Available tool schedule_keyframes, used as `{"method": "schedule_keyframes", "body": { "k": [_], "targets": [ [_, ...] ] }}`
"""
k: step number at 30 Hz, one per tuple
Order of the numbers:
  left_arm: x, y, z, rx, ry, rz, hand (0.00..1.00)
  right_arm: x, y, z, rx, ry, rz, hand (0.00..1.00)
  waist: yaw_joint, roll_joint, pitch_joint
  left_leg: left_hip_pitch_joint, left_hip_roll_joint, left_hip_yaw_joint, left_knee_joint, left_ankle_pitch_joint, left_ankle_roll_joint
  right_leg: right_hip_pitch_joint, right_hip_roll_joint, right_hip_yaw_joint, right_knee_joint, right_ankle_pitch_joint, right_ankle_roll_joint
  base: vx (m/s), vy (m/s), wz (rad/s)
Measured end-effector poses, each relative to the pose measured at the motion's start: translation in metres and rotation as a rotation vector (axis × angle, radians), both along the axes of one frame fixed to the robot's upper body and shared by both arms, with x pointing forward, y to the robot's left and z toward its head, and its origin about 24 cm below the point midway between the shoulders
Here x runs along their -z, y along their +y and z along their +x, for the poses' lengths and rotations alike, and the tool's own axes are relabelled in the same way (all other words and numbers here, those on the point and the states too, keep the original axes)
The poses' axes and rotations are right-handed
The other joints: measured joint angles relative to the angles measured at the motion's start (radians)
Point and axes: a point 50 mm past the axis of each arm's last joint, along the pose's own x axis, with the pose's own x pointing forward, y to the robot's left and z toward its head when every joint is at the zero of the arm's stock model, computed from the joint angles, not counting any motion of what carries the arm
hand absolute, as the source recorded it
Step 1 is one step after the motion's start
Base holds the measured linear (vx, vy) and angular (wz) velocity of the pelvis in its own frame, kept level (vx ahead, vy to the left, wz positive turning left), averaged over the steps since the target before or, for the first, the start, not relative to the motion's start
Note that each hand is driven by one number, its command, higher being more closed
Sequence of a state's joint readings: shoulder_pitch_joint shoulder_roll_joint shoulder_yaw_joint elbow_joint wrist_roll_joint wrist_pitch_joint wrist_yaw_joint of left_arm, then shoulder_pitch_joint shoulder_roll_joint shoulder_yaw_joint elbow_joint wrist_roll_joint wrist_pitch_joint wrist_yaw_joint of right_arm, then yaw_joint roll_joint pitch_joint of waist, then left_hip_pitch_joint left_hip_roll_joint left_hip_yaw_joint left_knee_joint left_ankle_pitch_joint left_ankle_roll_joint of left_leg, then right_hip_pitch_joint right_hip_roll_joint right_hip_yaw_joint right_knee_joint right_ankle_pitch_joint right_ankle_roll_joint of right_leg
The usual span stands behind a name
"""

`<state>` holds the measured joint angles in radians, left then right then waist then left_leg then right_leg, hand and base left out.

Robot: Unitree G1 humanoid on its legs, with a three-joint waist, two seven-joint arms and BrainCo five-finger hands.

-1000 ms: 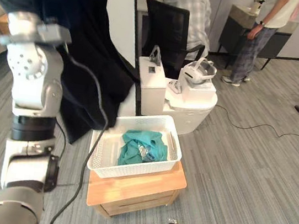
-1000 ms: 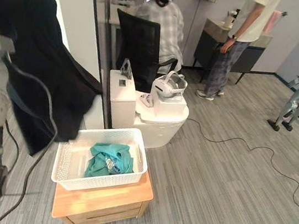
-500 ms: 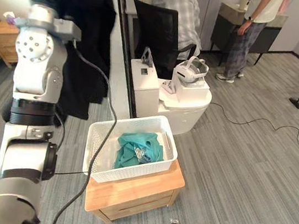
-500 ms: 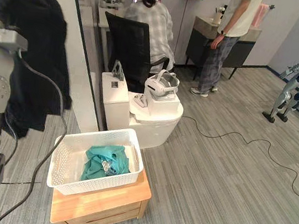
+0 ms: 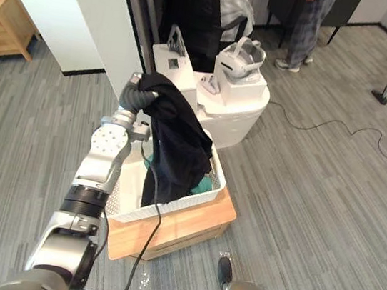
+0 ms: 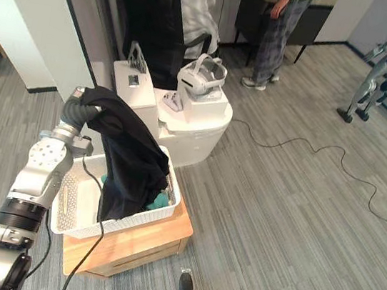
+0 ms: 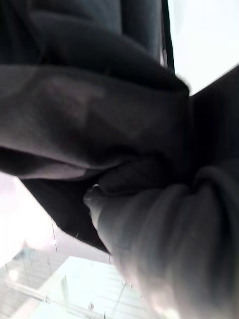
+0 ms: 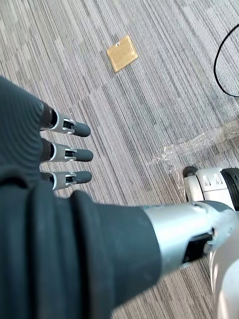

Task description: Tidy the bed and pick cloth on bed and put in laundry

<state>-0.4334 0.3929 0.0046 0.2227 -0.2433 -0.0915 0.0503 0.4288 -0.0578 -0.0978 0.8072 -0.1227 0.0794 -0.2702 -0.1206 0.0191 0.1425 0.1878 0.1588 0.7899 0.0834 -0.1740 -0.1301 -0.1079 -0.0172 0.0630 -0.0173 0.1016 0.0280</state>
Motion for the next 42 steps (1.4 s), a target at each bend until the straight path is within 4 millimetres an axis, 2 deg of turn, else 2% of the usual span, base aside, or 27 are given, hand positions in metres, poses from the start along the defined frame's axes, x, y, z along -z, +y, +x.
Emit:
{"method": "schedule_keyframes", "body": {
  "k": [5, 9, 11, 13, 16, 20, 25, 31, 32, 36, 42],
  "targets": [
    [0.004, 0.000, 0.001, -0.015, -0.004, -0.003, 1.00, -0.001, 0.000, 0.004, -0.008, -0.018, 0.002, 0.00, -0.003, 0.002, 0.023, -0.034, 0.028, 0.014, 0.070, -0.045, 0.005, -0.033, 0.005, 0.010, 0.032, -0.010, -0.001, -0.08, -0.017, -0.09],
    [0.025, -0.010, -0.002, 0.036, 0.074, -0.006, 1.00, -0.003, 0.000, 0.014, -0.016, -0.064, -0.004, 0.00, -0.002, 0.002, 0.044, -0.035, 0.040, 0.026, 0.109, -0.067, 0.006, -0.037, 0.009, 0.026, 0.050, -0.012, 0.002, -0.07, -0.011, -0.10],
    [0.046, -0.021, -0.009, 0.069, 0.146, -0.028, 1.00, -0.004, -0.001, 0.018, -0.019, -0.083, -0.006, 0.00, -0.003, 0.006, 0.045, -0.053, 0.045, 0.027, 0.132, -0.078, 0.010, -0.058, 0.007, 0.030, 0.067, -0.018, 0.005, -0.05, -0.002, -0.04],
    [0.084, -0.031, -0.025, 0.079, 0.278, -0.067, 1.00, -0.004, -0.001, 0.019, -0.020, -0.088, -0.007, 0.00, -0.002, 0.007, 0.046, -0.063, 0.051, 0.026, 0.148, -0.086, 0.011, -0.062, 0.008, 0.029, 0.068, -0.018, 0.005, -0.02, -0.004, 0.00],
    [0.131, -0.033, -0.051, 0.024, 0.458, -0.105, 1.00, -0.004, -0.001, 0.021, -0.023, -0.093, -0.009, 0.00, 0.002, 0.007, 0.046, -0.061, 0.051, 0.024, 0.148, -0.086, 0.011, -0.060, 0.007, 0.027, 0.068, -0.019, 0.005, 0.00, 0.000, 0.00],
    [0.160, -0.025, -0.068, -0.059, 0.577, -0.067, 1.00, -0.005, -0.002, 0.021, -0.024, -0.095, -0.014, 0.00, 0.006, 0.007, 0.046, -0.064, 0.050, 0.010, 0.149, -0.085, 0.013, -0.055, 0.000, 0.014, 0.068, -0.019, 0.005, -0.04, -0.018, 0.11],
    [0.169, -0.011, -0.074, -0.182, 0.605, -0.013, 1.00, -0.005, -0.002, 0.023, -0.043, -0.095, -0.022, 0.00, 0.007, 0.007, 0.046, -0.069, 0.050, -0.007, 0.149, -0.082, 0.017, -0.050, -0.005, -0.002, 0.068, -0.019, 0.005, -0.05, -0.020, 0.10],
    [0.155, 0.009, -0.060, -0.327, 0.541, 0.028, 1.00, -0.005, -0.002, 0.029, -0.053, -0.107, -0.028, 0.00, 0.008, 0.001, 0.051, -0.105, 0.053, -0.036, 0.162, -0.079, 0.022, -0.065, -0.015, -0.028, 0.068, -0.019, 0.005, -0.02, -0.020, 0.13],
    [0.151, 0.012, -0.057, -0.346, 0.522, 0.042, 0.00, -0.005, -0.001, 0.031, -0.062, -0.112, -0.027, 0.00, 0.010, -0.003, 0.053, -0.106, 0.054, -0.037, 0.164, -0.079, 0.022, -0.065, -0.015, -0.028, 0.068, -0.019, 0.005, 0.00, 0.000, 0.00],
    [0.125, 0.019, -0.036, -0.357, 0.433, 0.159, 0.00, -0.005, 0.002, 0.032, -0.081, -0.113, -0.017, 0.00, 0.021, -0.015, 0.063, -0.144, 0.066, -0.057, 0.195, -0.089, 0.024, -0.085, -0.018, -0.044, 0.075, -0.019, 0.004, -0.03, -0.015, 0.11],
    [0.127, 0.017, -0.034, -0.357, 0.484, 0.159, 0.00, -0.004, 0.002, 0.032, -0.053, -0.119, 0.007, 0.00, 0.024, -0.013, 0.068, -0.158, 0.077, -0.060, 0.217, -0.099, 0.022, -0.091, -0.016, -0.048, 0.079, -0.019, 0.004, 0.00, -0.003, 0.02]
  ]
}}
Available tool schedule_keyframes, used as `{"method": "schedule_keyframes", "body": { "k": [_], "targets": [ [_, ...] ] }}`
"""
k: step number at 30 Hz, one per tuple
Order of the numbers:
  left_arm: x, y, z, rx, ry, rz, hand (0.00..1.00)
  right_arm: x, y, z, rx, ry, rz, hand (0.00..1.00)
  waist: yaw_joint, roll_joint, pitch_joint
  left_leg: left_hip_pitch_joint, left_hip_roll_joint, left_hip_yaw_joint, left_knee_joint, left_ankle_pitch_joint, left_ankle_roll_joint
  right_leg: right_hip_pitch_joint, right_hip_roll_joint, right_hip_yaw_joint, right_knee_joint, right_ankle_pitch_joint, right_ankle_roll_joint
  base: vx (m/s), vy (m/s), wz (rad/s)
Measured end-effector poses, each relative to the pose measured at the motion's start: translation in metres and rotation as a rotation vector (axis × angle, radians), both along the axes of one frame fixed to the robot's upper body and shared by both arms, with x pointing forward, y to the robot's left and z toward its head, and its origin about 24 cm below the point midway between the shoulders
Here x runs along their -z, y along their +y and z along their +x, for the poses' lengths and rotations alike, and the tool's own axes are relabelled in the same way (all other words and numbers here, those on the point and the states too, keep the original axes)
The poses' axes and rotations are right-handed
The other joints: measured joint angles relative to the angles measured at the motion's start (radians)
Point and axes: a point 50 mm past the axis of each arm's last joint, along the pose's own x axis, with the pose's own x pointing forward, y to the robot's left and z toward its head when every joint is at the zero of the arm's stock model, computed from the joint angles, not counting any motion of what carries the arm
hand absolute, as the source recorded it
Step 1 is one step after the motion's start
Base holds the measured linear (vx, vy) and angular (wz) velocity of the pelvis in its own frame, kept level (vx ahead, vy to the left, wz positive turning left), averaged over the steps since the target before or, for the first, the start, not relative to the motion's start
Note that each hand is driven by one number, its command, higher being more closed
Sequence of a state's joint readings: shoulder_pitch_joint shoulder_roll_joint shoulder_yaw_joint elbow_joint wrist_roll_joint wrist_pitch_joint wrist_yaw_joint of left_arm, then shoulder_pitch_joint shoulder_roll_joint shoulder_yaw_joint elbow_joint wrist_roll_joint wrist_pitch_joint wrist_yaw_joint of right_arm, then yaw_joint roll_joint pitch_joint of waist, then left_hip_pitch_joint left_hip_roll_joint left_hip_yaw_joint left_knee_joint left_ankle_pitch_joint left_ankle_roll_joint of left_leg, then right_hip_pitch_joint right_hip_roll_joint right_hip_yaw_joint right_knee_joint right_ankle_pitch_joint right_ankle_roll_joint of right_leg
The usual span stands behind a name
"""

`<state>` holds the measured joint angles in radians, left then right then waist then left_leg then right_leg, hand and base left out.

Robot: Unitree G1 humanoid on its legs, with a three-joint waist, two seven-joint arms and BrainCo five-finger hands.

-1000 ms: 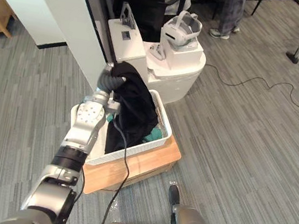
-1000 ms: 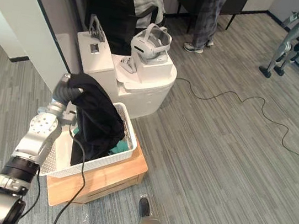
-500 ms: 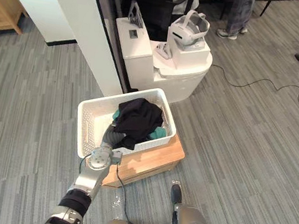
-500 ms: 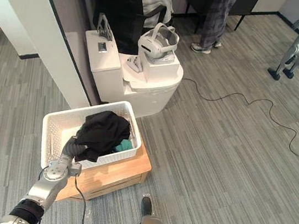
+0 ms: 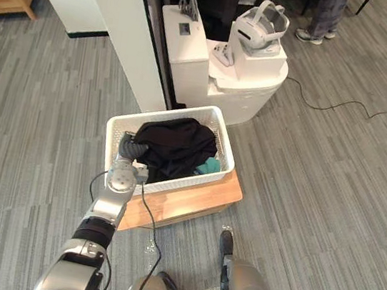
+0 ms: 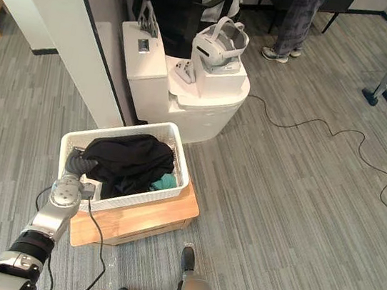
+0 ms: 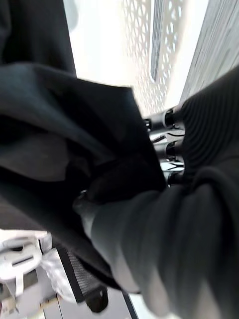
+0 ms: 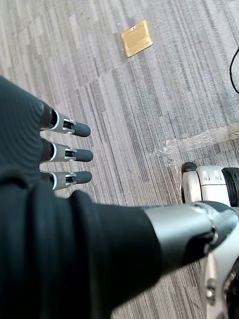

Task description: Tidy the bed and pick cloth on bed and put in laundry

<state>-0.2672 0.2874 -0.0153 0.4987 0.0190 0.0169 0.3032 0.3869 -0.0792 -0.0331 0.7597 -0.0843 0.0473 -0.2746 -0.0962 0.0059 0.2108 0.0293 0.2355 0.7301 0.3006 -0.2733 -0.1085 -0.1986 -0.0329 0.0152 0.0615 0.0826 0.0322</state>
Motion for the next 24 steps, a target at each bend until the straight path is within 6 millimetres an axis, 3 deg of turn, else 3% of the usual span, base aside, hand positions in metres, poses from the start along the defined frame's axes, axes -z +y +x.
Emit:
{"method": "schedule_keyframes", "body": {
  "k": [6, 11, 15, 21, 24],
  "targets": [
    [0.009, 0.005, -0.008, -0.006, 0.027, -0.078, 0.00, 0.000, 0.000, 0.001, 0.000, -0.005, -0.001, 0.00, 0.004, 0.001, 0.012, 0.011, 0.007, -0.003, 0.007, -0.003, 0.000, 0.013, 0.003, -0.004, 0.006, -0.004, -0.005, -0.01, -0.003, 0.00],
    [0.028, 0.016, -0.030, -0.046, 0.067, -0.151, 0.00, 0.000, -0.001, 0.000, 0.006, -0.001, -0.004, 0.00, 0.005, 0.005, 0.008, 0.063, 0.009, -0.009, -0.005, -0.003, -0.001, 0.066, 0.007, -0.011, 0.006, -0.015, -0.007, 0.00, -0.003, 0.04],
    [0.040, 0.023, -0.049, -0.091, 0.085, -0.231, 0.00, 0.002, -0.003, -0.009, 0.020, 0.036, -0.008, 0.00, 0.008, 0.012, -0.023, 0.101, -0.009, -0.027, -0.054, 0.024, -0.001, 0.108, -0.002, -0.034, -0.008, -0.021, -0.003, 0.02, -0.007, 0.17],
    [0.038, 0.041, -0.068, -0.176, 0.014, -0.365, 0.00, 0.005, -0.008, -0.026, 0.034, 0.107, -0.017, 0.00, 0.030, 0.028, -0.107, 0.138, -0.030, -0.059, -0.134, 0.069, -0.008, 0.148, -0.008, -0.080, -0.029, -0.030, -0.009, 0.00, -0.033, 0.20],
    [0.045, 0.048, -0.082, -0.208, 0.010, -0.485, 0.00, 0.006, -0.008, -0.027, 0.027, 0.118, -0.016, 0.00, 0.033, 0.027, -0.120, 0.159, -0.035, -0.083, -0.167, 0.089, -0.011, 0.176, -0.009, -0.107, -0.038, -0.035, -0.012, -0.02, -0.052, 0.26]
  ]
}}
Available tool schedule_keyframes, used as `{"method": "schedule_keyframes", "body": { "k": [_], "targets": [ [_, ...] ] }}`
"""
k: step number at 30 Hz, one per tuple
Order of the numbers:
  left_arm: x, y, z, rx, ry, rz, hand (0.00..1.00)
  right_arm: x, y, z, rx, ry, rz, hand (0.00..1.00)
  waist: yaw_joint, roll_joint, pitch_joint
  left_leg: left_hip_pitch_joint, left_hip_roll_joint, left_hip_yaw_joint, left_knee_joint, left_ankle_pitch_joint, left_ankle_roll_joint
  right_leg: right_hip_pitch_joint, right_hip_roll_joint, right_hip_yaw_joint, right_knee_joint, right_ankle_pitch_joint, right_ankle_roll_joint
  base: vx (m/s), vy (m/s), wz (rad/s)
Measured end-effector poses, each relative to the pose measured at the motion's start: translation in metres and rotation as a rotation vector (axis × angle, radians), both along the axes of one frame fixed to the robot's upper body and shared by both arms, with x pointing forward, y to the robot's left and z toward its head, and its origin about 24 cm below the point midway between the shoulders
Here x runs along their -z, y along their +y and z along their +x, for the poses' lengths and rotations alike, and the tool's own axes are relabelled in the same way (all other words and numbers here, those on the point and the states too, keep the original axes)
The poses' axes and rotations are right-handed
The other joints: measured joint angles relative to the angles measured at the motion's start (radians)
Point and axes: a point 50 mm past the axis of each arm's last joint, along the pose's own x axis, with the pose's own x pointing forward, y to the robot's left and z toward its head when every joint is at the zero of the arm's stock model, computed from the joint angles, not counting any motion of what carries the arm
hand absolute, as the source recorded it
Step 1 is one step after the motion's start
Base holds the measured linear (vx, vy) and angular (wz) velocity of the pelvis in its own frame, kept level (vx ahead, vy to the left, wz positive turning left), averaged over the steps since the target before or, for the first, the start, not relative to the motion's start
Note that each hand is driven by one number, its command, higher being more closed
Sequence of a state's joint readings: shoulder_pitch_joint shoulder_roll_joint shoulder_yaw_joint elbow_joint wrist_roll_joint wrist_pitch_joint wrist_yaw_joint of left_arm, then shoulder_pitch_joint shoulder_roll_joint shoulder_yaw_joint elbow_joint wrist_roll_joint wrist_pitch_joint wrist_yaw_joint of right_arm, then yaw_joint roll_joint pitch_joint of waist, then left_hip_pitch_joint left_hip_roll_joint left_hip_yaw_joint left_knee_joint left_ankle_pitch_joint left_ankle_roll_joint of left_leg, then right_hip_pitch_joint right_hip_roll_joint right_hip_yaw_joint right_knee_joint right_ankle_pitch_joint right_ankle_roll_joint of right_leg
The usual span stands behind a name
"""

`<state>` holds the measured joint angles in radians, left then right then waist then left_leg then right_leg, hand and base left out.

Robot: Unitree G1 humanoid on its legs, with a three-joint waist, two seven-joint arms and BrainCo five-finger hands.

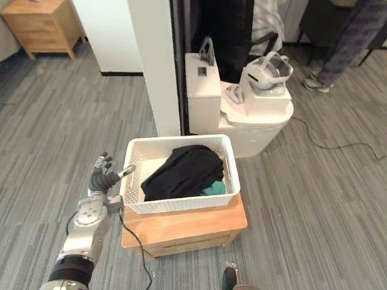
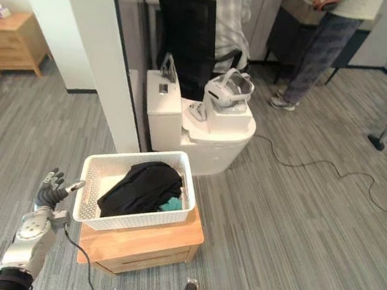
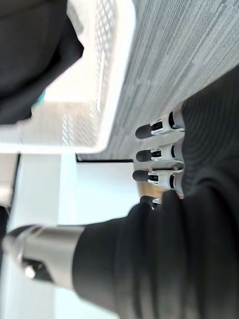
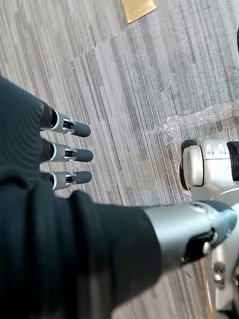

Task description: Tidy the bed and pick cloth on bed and put in laundry

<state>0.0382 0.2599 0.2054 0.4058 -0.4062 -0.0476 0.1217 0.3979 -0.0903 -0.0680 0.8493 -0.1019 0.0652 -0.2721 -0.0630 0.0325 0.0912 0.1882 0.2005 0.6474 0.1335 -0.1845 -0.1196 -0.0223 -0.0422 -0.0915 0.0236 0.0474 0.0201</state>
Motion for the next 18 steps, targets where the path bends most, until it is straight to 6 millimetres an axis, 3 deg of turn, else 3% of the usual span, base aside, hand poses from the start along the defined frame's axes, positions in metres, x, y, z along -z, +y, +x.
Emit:
{"method": "schedule_keyframes", "body": {
  "k": [4, 6, 9, 13, 15, 18],
  "targets": [
    [0.031, -0.008, -0.034, -0.016, 0.115, -0.171, 0.00, 0.001, 0.001, -0.001, -0.002, 0.012, 0.020, 0.00, 0.012, -0.002, -0.019, 0.005, -0.010, -0.022, -0.031, 0.021, 0.004, 0.014, -0.006, -0.024, -0.011, -0.001, 0.001, -0.02, -0.027, 0.20],
    [0.058, -0.023, -0.061, -0.029, 0.234, -0.267, 0.00, 0.002, 0.003, -0.002, -0.001, 0.005, 0.054, 0.00, 0.025, -0.005, -0.022, 0.010, -0.018, -0.041, -0.046, 0.028, 0.007, 0.026, -0.014, -0.041, -0.013, -0.004, 0.005, -0.01, 0.010, 0.29],
    [0.098, -0.046, -0.122, -0.085, 0.467, -0.424, 0.00, 0.002, 0.005, 0.005, -0.013, -0.054, 0.104, 0.00, 0.032, -0.008, -0.025, 0.025, -0.028, -0.059, -0.063, 0.034, 0.010, 0.048, -0.022, -0.061, -0.015, -0.012, 0.010, 0.01, 0.018, 0.20],
    [0.126, -0.068, -0.189, -0.081, 0.703, -0.516, 0.00, 0.001, 0.002, 0.006, 0.051, -0.134, 0.177, 0.00, 0.058, -0.018, -0.034, 0.044, -0.034, -0.066, -0.083, 0.038, 0.010, 0.064, -0.024, -0.071, -0.015, -0.022, 0.015, 0.01, 0.011, 0.08],
    [0.127, -0.064, -0.202, -0.108, 0.728, -0.482, 0.00, -0.001, 0.002, 0.011, 0.057, -0.204, 0.205, 0.00, 0.058, -0.025, -0.041, 0.046, -0.037, -0.078, -0.097, 0.046, 0.010, 0.070, -0.026, -0.083, -0.019, -0.024, 0.015, 0.01, -0.004, 0.17],
    [0.132, -0.069, -0.214, -0.049, 0.810, -0.470, 0.00, -0.002, 0.001, 0.012, 0.039, -0.240, 0.212, 0.00, 0.057, -0.011, -0.048, 0.046, -0.038, -0.078, -0.102, 0.047, 0.010, 0.070, -0.026, -0.083, -0.024, -0.024, 0.015, 0.00, -0.001, 0.02]
  ]
}}
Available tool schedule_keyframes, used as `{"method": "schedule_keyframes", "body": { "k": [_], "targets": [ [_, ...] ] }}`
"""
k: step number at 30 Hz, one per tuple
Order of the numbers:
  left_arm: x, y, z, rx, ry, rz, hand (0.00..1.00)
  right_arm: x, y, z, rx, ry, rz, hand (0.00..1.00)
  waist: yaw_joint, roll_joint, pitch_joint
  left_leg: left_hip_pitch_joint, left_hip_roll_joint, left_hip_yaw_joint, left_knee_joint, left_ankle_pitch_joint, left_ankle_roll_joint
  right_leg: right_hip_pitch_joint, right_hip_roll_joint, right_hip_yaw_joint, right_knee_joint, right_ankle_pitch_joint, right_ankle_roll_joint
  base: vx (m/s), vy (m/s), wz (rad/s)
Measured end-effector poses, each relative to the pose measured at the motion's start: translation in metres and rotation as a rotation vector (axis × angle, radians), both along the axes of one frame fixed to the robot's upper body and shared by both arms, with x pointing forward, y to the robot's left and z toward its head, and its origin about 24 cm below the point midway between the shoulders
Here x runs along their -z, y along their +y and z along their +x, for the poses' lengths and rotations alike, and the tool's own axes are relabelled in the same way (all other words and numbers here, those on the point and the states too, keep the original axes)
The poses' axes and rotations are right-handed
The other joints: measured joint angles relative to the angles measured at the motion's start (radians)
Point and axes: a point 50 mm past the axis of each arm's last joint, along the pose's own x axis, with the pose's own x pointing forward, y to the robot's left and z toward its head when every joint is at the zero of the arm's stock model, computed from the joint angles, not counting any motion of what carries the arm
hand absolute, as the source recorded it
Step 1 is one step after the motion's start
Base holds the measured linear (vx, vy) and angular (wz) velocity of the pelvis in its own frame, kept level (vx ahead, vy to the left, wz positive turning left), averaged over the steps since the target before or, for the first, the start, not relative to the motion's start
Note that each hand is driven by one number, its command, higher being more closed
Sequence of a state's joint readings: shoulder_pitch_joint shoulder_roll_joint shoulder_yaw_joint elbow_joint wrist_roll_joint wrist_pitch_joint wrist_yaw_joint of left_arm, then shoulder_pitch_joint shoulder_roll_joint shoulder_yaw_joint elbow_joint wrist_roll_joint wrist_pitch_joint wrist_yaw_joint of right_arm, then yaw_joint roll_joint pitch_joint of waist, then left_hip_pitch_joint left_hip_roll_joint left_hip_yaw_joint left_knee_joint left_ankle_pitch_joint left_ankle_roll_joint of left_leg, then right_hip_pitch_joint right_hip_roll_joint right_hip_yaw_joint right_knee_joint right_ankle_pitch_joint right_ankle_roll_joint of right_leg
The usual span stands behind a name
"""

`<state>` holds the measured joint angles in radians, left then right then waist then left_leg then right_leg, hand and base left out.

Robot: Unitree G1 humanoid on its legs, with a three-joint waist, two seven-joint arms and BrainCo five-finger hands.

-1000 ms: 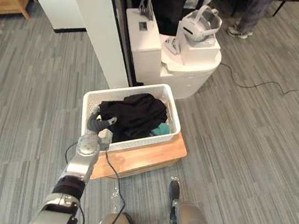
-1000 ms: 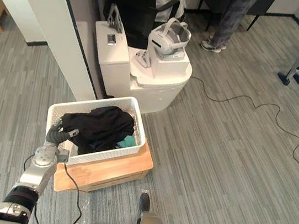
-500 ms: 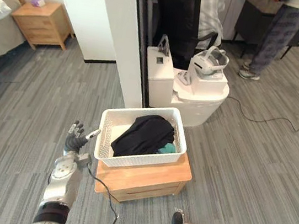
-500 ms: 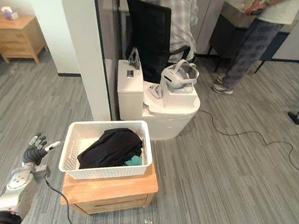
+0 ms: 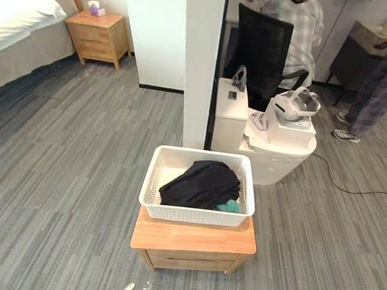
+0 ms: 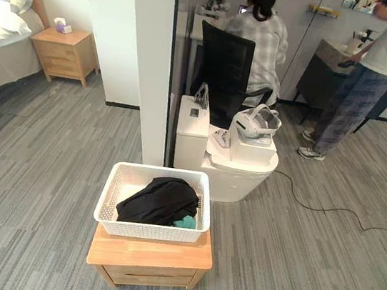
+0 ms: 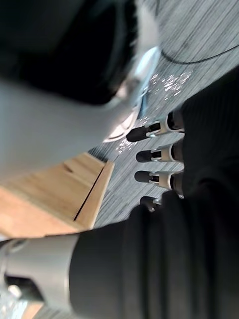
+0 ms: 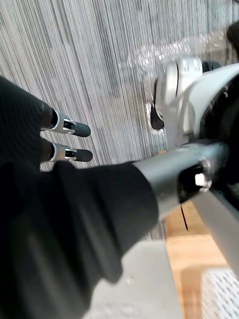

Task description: Tidy the bed and pick cloth on bed and put in laundry

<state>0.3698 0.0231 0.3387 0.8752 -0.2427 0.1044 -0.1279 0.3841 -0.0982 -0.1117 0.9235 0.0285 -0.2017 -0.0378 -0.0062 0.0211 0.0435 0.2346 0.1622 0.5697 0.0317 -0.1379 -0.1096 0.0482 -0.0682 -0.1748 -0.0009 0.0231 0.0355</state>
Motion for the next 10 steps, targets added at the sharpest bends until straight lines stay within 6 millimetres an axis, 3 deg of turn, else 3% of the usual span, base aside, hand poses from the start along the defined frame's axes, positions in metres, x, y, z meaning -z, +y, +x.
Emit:
{"method": "schedule_keyframes", "body": {
  "k": [10],
  "targets": [
    [0.0046, -0.0059, -0.0050, 0.119, 0.075, -0.009, 0.00, -0.0018, -0.0070, -0.0011, -0.031, -0.007, -0.012, 0.00, 0.001, 0.027, -0.006, 0.018, 0.014, 0.004, -0.016, 0.007, -0.015, 0.022, 0.024, 0.002, -0.031, 0.001, -0.002, 0.00, -0.010, -0.01]
  ]
}}
